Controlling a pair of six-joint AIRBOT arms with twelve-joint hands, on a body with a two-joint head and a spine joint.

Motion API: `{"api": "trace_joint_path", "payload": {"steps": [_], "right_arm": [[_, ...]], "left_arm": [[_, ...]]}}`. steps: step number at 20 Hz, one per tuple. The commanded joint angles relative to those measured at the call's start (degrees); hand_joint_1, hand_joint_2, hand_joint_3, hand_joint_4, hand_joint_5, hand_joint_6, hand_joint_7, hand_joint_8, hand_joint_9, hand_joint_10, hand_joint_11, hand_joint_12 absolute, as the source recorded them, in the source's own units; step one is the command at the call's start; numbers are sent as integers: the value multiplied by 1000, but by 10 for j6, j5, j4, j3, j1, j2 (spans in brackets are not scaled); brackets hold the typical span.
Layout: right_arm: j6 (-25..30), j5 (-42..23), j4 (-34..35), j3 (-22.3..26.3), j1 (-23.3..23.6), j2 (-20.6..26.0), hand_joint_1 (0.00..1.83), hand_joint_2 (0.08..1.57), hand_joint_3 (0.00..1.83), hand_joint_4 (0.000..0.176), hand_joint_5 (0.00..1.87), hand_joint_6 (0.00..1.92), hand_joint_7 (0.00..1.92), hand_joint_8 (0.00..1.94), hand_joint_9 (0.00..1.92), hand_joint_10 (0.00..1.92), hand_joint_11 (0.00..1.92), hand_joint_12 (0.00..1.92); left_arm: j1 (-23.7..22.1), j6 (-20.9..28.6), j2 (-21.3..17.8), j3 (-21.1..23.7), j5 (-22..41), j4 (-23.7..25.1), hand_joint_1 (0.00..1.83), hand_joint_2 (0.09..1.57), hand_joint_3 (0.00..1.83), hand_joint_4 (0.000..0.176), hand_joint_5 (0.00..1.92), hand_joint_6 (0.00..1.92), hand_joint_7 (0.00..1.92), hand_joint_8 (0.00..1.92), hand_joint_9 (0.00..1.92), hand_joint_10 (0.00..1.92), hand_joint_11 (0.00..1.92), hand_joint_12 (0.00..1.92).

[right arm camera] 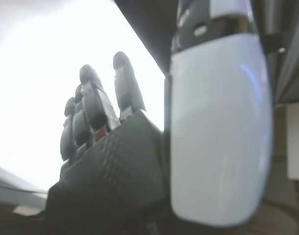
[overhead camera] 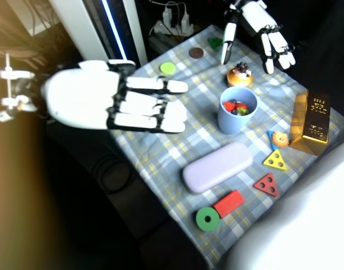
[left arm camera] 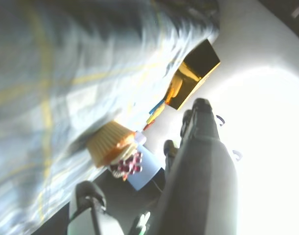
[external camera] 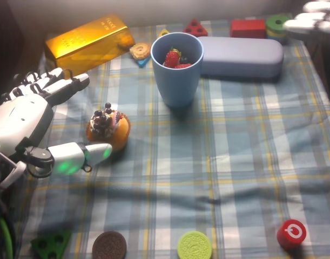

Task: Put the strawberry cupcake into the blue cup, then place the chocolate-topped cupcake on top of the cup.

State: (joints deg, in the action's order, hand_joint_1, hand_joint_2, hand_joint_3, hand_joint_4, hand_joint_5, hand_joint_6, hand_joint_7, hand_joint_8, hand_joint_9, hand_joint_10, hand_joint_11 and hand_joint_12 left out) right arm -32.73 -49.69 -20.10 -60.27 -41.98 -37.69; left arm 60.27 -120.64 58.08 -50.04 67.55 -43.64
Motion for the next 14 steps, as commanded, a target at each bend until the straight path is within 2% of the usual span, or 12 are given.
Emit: {"api": "trace_joint_path", "payload": {"steps": [1, 2, 3, 4, 5, 6, 7, 10, 11, 12, 13, 14], "right_arm": [[-15, -87, 52, 6, -13, 7, 40, 958, 6, 30, 2, 1, 148, 8, 65, 8, 0, 0], [-26, -118, 86, 16, -56, 10, 38, 957, 4, 20, 0, 0, 157, 11, 66, 8, 0, 0], [-26, -141, 106, 18, -78, 10, 56, 939, 0, 34, 10, 4, 180, 17, 72, 9, 0, 0], [-26, -163, 126, 22, -104, 9, 41, 937, 0, 44, 8, 2, 187, 16, 82, 11, 0, 0], [-26, -183, 144, 24, -127, 9, 62, 942, 0, 40, 14, 4, 185, 12, 90, 13, 0, 0], [-26, -190, 151, 24, -136, 8, 76, 951, 3, 43, 10, 1, 175, 6, 84, 8, 13, 6], [-26, -207, 168, 24, -159, 8, 85, 953, 3, 39, 9, 1, 172, 4, 82, 6, 14, 6], [-26, -232, 189, 26, -192, 9, 96, 941, 0, 52, 1, 0, 151, 0, 64, 2, 32, 15], [-26, -236, 192, 27, -198, 9, 115, 955, 4, 45, 0, 0, 151, 1, 78, 7, 73, 36], [-26, -238, 194, 28, -202, 9, 105, 937, 0, 79, 5, 2, 163, 5, 78, 6, 47, 28], [-26, -239, 195, 28, -203, 9, 95, 944, 0, 76, 1, 0, 162, 3, 72, 3, 28, 21], [-26, -240, 196, 28, -204, 7, 89, 948, 2, 68, 9, 3, 168, 6, 73, 3, 21, 20]], "left_arm": [[-5, 2, 6, -4, 49, 34, 733, 834, 1, 167, 379, 25, 115, 4, 74, 0, 28, 12], [-8, 2, 11, -11, 42, 33, 738, 842, 3, 146, 391, 24, 116, 3, 74, 0, 37, 16], [-13, 2, 16, -18, 33, 32, 740, 839, 1, 166, 390, 20, 112, 1, 72, 0, 40, 18], [-19, 2, 21, -25, 23, 32, 747, 840, 2, 159, 397, 20, 108, 0, 73, 0, 45, 20], [-24, 2, 24, -30, 15, 32, 756, 840, 1, 151, 409, 20, 108, 0, 70, 0, 39, 18], [-25, 2, 25, -31, 14, 32, 748, 838, 0, 169, 417, 21, 112, 2, 77, 3, 40, 18], [-25, 2, 26, -33, 12, 29, 789, 828, 0, 167, 419, 18, 104, 0, 75, 2, 35, 16], [-26, 2, 33, -44, 4, 22, 822, 816, 0, 159, 454, 20, 115, 3, 90, 5, 48, 23], [-27, 2, 35, -48, 0, 20, 834, 816, 0, 153, 463, 18, 118, 4, 92, 5, 48, 23], [-29, 2, 38, -52, -5, 17, 810, 815, 0, 171, 448, 9, 110, 0, 88, 2, 60, 29], [-30, 2, 39, -55, -7, 15, 820, 804, 0, 175, 445, 7, 110, 1, 88, 2, 60, 29], [-30, 2, 39, -56, -9, 13, 816, 804, 0, 166, 443, 5, 116, 3, 92, 4, 65, 31]]}}
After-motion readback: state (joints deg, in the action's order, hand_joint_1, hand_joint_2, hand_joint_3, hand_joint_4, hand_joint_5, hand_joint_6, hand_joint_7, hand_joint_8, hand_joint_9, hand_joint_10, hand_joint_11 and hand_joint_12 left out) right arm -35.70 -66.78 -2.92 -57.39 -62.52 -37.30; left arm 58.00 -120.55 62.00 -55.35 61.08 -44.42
